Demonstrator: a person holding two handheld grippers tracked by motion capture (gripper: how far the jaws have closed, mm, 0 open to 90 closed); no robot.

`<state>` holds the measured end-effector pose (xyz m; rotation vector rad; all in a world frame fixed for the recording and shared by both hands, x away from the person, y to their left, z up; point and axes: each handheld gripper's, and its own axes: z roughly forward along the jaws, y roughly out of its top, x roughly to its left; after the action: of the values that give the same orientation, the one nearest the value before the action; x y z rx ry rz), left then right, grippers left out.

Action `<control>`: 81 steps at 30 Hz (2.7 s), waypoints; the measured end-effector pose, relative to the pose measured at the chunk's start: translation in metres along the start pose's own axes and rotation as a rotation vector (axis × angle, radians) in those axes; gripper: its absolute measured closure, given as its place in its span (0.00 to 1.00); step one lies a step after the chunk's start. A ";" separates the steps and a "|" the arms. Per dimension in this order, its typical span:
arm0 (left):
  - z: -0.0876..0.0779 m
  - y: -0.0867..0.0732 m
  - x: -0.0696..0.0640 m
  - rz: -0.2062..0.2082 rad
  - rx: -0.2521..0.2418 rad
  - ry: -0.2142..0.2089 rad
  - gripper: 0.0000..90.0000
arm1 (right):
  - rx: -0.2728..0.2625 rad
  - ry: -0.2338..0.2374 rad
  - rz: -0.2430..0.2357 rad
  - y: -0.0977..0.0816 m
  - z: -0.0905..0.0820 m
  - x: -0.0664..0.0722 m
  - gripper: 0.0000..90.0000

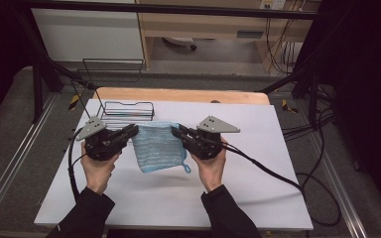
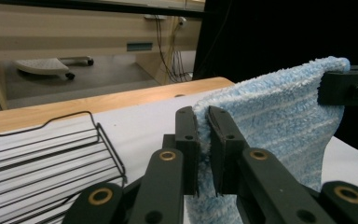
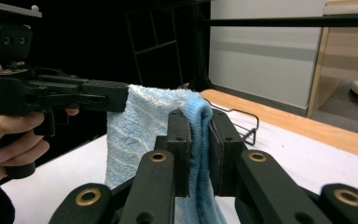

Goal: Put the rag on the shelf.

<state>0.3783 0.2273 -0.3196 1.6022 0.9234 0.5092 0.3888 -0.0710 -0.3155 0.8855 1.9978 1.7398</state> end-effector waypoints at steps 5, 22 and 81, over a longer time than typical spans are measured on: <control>-0.013 0.004 0.009 -0.007 -0.035 0.024 0.92 | -0.023 0.009 -0.012 0.005 0.015 0.011 0.90; -0.045 0.014 0.037 -0.046 -0.119 0.090 0.92 | -0.062 0.033 -0.047 0.026 0.055 0.036 0.90; -0.079 0.109 0.086 -0.089 -0.403 0.158 0.93 | -0.199 0.040 -0.109 0.137 0.115 0.061 0.90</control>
<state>0.4017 0.3399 -0.2092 1.1651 0.9363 0.7172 0.4468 0.0627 -0.1956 0.6696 1.8208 1.8682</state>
